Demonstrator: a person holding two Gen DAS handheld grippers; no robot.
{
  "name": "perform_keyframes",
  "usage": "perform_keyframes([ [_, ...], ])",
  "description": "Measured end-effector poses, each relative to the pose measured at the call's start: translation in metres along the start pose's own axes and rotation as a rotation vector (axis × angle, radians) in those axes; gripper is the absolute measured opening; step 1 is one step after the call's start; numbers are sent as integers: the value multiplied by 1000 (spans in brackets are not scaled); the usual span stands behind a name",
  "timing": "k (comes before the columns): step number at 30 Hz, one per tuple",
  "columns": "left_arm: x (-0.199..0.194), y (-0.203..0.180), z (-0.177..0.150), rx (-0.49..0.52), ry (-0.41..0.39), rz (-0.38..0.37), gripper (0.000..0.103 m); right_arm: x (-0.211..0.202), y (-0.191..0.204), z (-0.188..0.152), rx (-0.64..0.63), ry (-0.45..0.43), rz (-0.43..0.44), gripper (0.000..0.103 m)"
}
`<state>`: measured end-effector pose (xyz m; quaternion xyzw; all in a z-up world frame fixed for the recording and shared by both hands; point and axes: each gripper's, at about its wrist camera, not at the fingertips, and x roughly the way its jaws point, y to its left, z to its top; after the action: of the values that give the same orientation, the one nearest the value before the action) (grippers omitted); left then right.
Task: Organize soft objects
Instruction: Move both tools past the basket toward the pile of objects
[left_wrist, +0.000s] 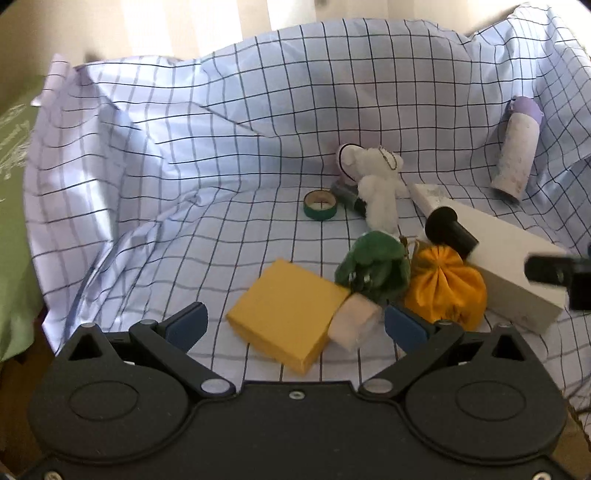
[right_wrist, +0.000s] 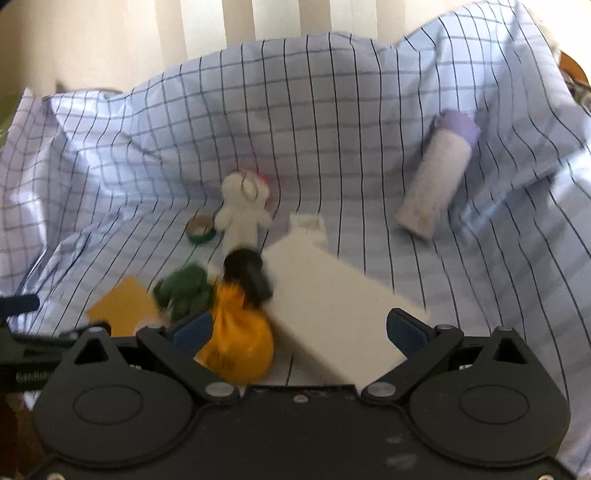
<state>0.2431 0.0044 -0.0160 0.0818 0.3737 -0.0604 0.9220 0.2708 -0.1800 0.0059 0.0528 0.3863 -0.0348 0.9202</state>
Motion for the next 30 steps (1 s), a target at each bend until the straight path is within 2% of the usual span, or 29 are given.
perform_keyframes([
  [9,35,1,20,20,23,17,99,80,-3,75,-28,-53,-57,101],
  [15,46,7,20,12,49,16,99,155,0,108,-80,-5,-127,100],
  [19,52,13,20,9,62,25,99,189,7,116,-129,34,-159,100],
  [24,60,21,22,-6,77,40,99,205,32,120,-186,61,-76,100],
  [30,66,25,26,-28,81,45,99,194,63,122,-225,116,306,100],
])
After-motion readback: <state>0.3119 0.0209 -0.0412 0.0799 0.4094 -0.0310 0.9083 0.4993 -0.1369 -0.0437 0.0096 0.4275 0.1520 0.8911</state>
